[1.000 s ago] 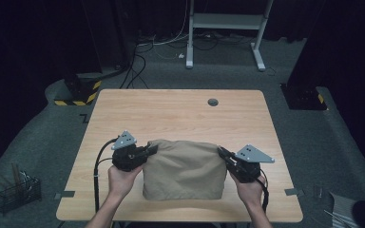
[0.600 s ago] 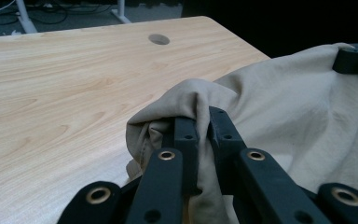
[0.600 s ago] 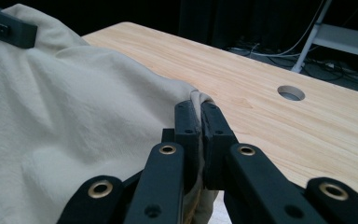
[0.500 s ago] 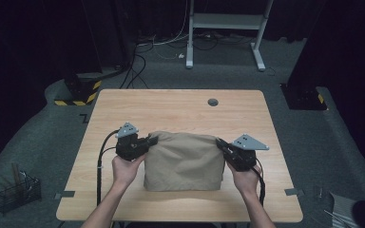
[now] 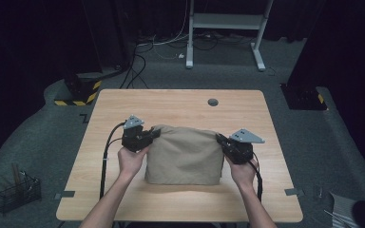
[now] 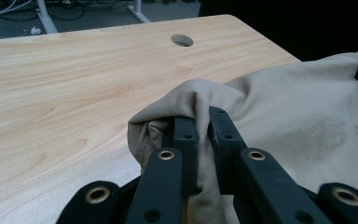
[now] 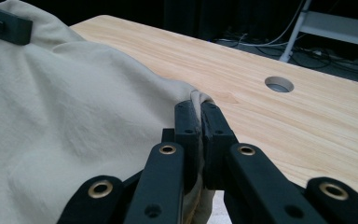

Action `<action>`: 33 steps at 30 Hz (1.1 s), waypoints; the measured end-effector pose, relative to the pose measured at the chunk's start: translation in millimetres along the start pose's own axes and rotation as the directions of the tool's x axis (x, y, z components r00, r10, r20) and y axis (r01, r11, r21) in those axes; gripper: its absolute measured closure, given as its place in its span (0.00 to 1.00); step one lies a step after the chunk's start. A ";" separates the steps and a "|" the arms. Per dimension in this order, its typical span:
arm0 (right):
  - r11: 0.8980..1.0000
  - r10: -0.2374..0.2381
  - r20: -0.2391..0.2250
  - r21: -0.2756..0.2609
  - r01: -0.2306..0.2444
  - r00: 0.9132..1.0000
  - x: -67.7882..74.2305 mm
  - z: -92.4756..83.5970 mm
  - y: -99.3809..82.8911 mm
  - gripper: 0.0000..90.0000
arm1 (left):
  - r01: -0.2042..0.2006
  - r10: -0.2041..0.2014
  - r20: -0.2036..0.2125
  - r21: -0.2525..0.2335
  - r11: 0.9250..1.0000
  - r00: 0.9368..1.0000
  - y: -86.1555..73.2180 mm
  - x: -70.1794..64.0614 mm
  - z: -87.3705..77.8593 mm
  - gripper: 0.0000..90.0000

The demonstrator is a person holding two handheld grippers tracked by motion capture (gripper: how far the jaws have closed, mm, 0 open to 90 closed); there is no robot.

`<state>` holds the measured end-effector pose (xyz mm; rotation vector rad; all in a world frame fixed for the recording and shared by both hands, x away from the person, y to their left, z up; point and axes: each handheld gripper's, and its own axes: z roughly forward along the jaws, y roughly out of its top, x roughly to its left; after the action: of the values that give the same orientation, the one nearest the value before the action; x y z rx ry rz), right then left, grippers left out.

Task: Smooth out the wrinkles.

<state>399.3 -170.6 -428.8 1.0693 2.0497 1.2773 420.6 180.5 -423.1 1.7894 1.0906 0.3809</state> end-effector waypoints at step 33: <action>0.996 -0.022 0.057 0.082 0.017 0.998 -10.1 35.4 1.5 0.96 | 0.033 -0.032 -0.024 0.036 0.999 0.999 -3.6 20.6 34.3 0.93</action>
<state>431.9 -160.5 -442.9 1.1069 2.0795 1.1489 452.8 178.0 -446.9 1.8008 1.1476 0.3654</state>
